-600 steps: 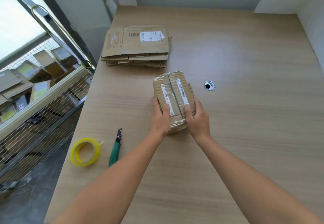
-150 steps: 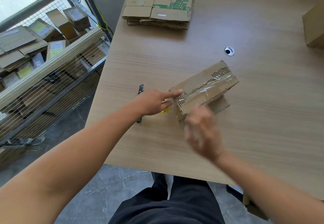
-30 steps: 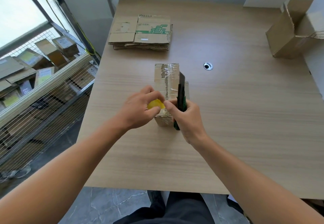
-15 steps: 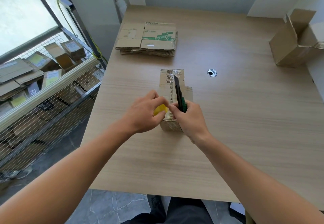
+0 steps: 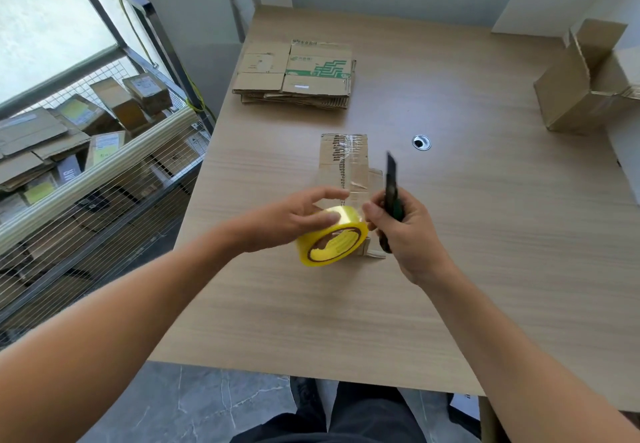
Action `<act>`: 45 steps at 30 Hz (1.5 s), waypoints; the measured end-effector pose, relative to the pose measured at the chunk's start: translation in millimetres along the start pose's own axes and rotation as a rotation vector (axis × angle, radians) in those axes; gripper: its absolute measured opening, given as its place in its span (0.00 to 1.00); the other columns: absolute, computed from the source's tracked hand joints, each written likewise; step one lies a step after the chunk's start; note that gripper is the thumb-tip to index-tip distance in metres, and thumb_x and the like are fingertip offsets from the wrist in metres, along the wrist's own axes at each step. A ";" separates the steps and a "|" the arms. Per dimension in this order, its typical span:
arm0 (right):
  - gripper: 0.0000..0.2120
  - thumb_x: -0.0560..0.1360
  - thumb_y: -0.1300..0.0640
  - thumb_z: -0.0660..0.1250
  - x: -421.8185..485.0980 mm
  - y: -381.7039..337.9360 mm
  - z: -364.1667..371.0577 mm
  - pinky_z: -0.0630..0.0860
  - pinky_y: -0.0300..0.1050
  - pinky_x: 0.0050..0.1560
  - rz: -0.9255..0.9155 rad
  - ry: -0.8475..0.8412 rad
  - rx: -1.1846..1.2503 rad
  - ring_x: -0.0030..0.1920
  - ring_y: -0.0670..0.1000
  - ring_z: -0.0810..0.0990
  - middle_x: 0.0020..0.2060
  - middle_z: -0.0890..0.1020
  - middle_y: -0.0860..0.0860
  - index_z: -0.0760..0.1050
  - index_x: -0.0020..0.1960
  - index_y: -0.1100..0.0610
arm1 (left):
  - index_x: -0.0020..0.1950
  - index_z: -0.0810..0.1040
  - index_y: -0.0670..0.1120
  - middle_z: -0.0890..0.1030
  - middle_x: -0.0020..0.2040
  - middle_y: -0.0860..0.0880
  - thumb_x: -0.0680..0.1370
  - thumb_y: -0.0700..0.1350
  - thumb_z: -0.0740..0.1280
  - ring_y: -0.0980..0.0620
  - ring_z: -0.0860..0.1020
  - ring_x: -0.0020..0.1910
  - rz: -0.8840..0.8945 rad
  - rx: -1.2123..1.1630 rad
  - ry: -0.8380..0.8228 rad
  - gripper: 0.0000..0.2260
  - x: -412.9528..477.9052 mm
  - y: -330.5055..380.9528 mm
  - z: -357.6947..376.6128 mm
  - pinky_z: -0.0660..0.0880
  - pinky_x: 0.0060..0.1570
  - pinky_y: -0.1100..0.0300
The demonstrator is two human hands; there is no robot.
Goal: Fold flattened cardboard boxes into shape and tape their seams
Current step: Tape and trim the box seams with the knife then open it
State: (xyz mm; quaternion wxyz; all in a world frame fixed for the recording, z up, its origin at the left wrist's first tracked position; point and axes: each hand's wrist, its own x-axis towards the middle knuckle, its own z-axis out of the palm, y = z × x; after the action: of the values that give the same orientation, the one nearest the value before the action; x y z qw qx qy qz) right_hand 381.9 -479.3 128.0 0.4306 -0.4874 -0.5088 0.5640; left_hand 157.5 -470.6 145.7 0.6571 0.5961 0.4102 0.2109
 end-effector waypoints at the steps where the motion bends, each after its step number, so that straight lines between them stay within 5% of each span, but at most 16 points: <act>1: 0.12 0.79 0.66 0.69 -4.6 3.0 -2.7 0.71 0.39 0.33 0.035 0.024 0.055 0.32 0.48 0.74 0.33 0.78 0.50 0.77 0.41 0.51 | 0.74 0.69 0.52 0.83 0.45 0.46 0.80 0.53 0.64 0.47 0.80 0.43 0.024 -0.080 -0.026 0.22 -2.3 -0.6 -4.7 0.77 0.46 0.55; 4: 0.12 0.77 0.62 0.71 -13.8 4.6 -5.6 0.71 0.41 0.33 0.072 0.072 0.133 0.31 0.48 0.75 0.33 0.79 0.51 0.79 0.40 0.47 | 0.71 0.71 0.54 0.78 0.33 0.49 0.80 0.56 0.66 0.50 0.76 0.32 0.065 -0.087 -0.045 0.20 -5.0 -10.6 -10.0 0.74 0.36 0.58; 8: 0.12 0.78 0.62 0.71 -11.4 17.2 -5.4 0.73 0.44 0.38 -0.029 0.151 -0.016 0.34 0.50 0.74 0.32 0.76 0.51 0.76 0.38 0.50 | 0.63 0.75 0.56 0.77 0.28 0.53 0.67 0.75 0.61 0.54 0.78 0.28 -0.328 0.648 0.140 0.33 -4.3 -40.8 -20.9 0.76 0.36 0.58; 11: 0.10 0.80 0.62 0.69 -11.4 48.2 3.0 0.72 0.37 0.34 0.071 0.259 -0.053 0.31 0.47 0.73 0.30 0.76 0.50 0.73 0.41 0.56 | 0.61 0.74 0.62 0.79 0.26 0.51 0.62 0.82 0.57 0.54 0.79 0.26 -0.411 0.705 0.182 0.35 2.8 -54.3 -33.6 0.76 0.32 0.61; 15: 0.12 0.80 0.61 0.68 -1.8 78.2 1.5 0.70 0.33 0.35 0.174 0.349 -0.058 0.32 0.46 0.72 0.31 0.74 0.51 0.71 0.39 0.57 | 0.78 0.60 0.62 0.85 0.53 0.50 0.68 0.79 0.57 0.46 0.80 0.58 -0.366 1.011 0.214 0.41 23.9 -69.7 -34.7 0.75 0.57 0.51; 18: 0.12 0.80 0.59 0.67 5.5 94.8 -3.0 0.70 0.35 0.35 0.209 0.380 -0.122 0.32 0.46 0.72 0.31 0.75 0.50 0.72 0.38 0.53 | 0.78 0.55 0.67 0.85 0.47 0.53 0.71 0.77 0.57 0.45 0.79 0.60 -0.335 1.029 0.221 0.38 34.9 -79.8 -32.1 0.73 0.54 0.53; 20: 0.11 0.80 0.58 0.67 7.7 105.3 -7.1 0.71 0.39 0.37 0.223 0.373 -0.167 0.32 0.46 0.72 0.31 0.76 0.49 0.73 0.39 0.54 | 0.78 0.52 0.69 0.82 0.62 0.50 0.71 0.77 0.56 0.43 0.78 0.64 -0.312 1.102 0.238 0.37 39.4 -86.3 -30.9 0.73 0.53 0.52; 22: 0.10 0.80 0.56 0.66 8.8 114.3 -10.1 0.71 0.44 0.39 0.232 0.352 -0.205 0.34 0.47 0.73 0.32 0.77 0.50 0.74 0.40 0.55 | 0.77 0.50 0.71 0.80 0.66 0.49 0.72 0.77 0.55 0.43 0.77 0.64 -0.303 1.135 0.243 0.36 41.7 -92.4 -29.4 0.73 0.51 0.52; 30: 0.07 0.79 0.51 0.71 7.3 138.8 -33.9 0.70 0.52 0.40 0.265 0.416 -0.240 0.36 0.52 0.73 0.34 0.76 0.51 0.79 0.45 0.53 | 0.77 0.47 0.72 0.84 0.54 0.46 0.66 0.80 0.45 0.42 0.81 0.56 -0.232 1.142 0.299 0.40 54.0 -105.9 -14.0 0.78 0.50 0.50; 32: 0.05 0.77 0.51 0.73 3.5 133.6 -43.6 0.73 0.50 0.37 0.097 0.445 -0.220 0.34 0.51 0.74 0.34 0.76 0.49 0.78 0.46 0.51 | 0.77 0.47 0.72 0.84 0.53 0.46 0.67 0.80 0.46 0.42 0.81 0.55 -0.230 1.131 0.317 0.39 54.9 -107.6 -13.0 0.77 0.47 0.51; 37: 0.09 0.77 0.54 0.72 16.7 134.0 -34.9 0.72 0.42 0.41 -0.266 0.081 -0.510 0.37 0.51 0.74 0.38 0.75 0.51 0.74 0.46 0.57 | 0.76 0.47 0.73 0.84 0.50 0.48 0.68 0.80 0.49 0.43 0.81 0.52 -0.202 1.130 0.347 0.37 56.8 -110.8 -10.4 0.73 0.41 0.53; 40: 0.12 0.81 0.49 0.65 24.4 147.0 -37.5 0.72 0.44 0.44 -0.336 0.036 -0.553 0.41 0.51 0.74 0.43 0.75 0.54 0.72 0.52 0.59 | 0.76 0.47 0.73 0.84 0.45 0.49 0.66 0.81 0.46 0.44 0.81 0.49 -0.196 1.102 0.347 0.39 57.6 -109.8 -8.7 0.72 0.40 0.54; 45: 0.16 0.82 0.39 0.59 18.8 158.8 -33.5 0.64 0.29 0.40 -0.346 0.144 -0.540 0.39 0.43 0.68 0.42 0.72 0.50 0.66 0.53 0.52 | 0.75 0.45 0.71 0.84 0.48 0.46 0.73 0.74 0.55 0.42 0.82 0.51 -0.197 1.060 0.392 0.34 55.6 -114.5 -2.2 0.76 0.46 0.51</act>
State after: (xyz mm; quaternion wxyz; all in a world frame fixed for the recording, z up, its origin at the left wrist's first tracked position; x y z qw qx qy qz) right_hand 413.8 -473.3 -32.1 0.4103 -0.5287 -0.6835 0.2914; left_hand 163.4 -449.5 20.3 0.1966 0.7529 0.6277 0.0209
